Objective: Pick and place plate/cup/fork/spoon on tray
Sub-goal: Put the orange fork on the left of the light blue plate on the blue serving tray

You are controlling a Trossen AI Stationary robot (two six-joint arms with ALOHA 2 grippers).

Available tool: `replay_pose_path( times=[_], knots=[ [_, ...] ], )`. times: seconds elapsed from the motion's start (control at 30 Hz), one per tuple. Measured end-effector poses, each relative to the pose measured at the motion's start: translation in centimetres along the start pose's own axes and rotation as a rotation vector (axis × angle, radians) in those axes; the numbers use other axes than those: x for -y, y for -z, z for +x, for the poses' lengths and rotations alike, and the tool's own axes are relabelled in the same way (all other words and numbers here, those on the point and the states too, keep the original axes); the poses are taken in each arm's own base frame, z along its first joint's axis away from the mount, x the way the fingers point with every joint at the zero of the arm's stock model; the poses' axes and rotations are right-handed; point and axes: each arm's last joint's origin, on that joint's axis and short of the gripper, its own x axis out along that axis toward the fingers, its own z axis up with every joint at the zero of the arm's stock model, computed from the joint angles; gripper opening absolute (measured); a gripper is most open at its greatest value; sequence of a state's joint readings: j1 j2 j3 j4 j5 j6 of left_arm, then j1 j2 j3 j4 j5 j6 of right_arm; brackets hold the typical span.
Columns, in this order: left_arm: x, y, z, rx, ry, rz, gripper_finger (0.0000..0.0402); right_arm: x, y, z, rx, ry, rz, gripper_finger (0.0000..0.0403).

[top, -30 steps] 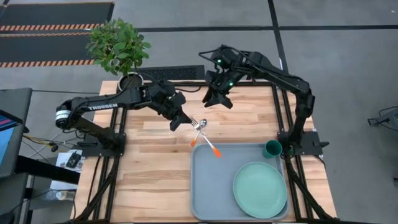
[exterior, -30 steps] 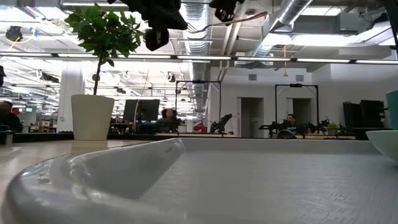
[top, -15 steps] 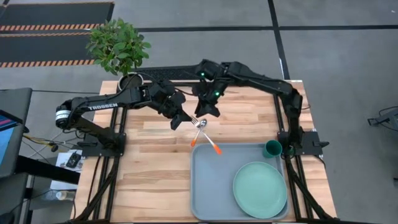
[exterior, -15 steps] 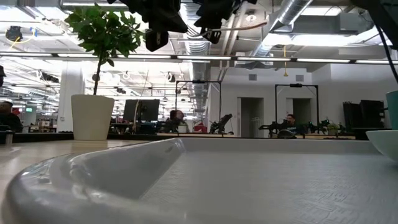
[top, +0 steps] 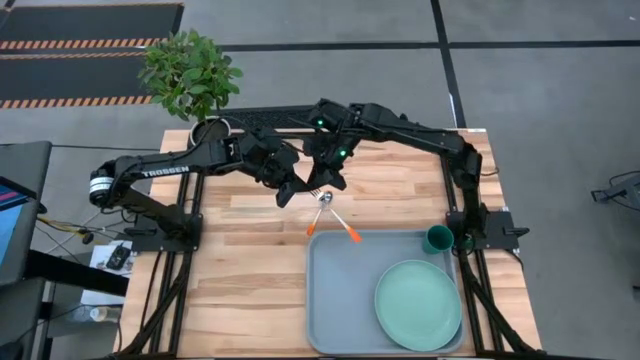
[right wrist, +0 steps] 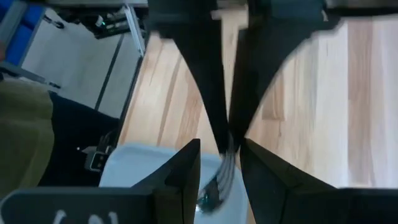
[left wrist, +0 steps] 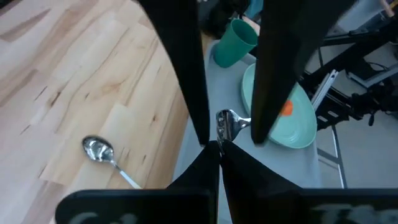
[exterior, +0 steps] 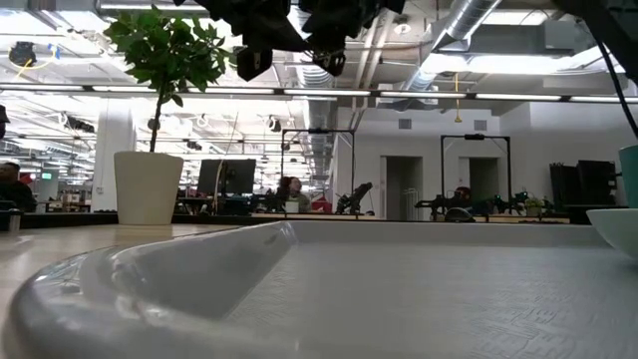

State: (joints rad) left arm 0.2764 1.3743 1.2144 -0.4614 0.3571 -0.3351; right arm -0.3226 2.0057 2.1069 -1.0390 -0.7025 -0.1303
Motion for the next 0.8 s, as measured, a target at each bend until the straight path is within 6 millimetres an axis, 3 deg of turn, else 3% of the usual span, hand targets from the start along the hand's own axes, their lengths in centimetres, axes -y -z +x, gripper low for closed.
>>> replay_pose_path(
  times=[0.57,0.8],
  knots=[
    [-0.2,-0.1,0.0,0.020,-0.032,-0.001,0.0000,1.0,0.8,-0.4,-0.050,0.015,0.062,0.0123],
    [-0.2,-0.2,0.0,0.024,-0.043,-0.001,0.0000,1.0,0.6,-0.4,-0.040,0.032,0.045,0.0076]
  ],
)
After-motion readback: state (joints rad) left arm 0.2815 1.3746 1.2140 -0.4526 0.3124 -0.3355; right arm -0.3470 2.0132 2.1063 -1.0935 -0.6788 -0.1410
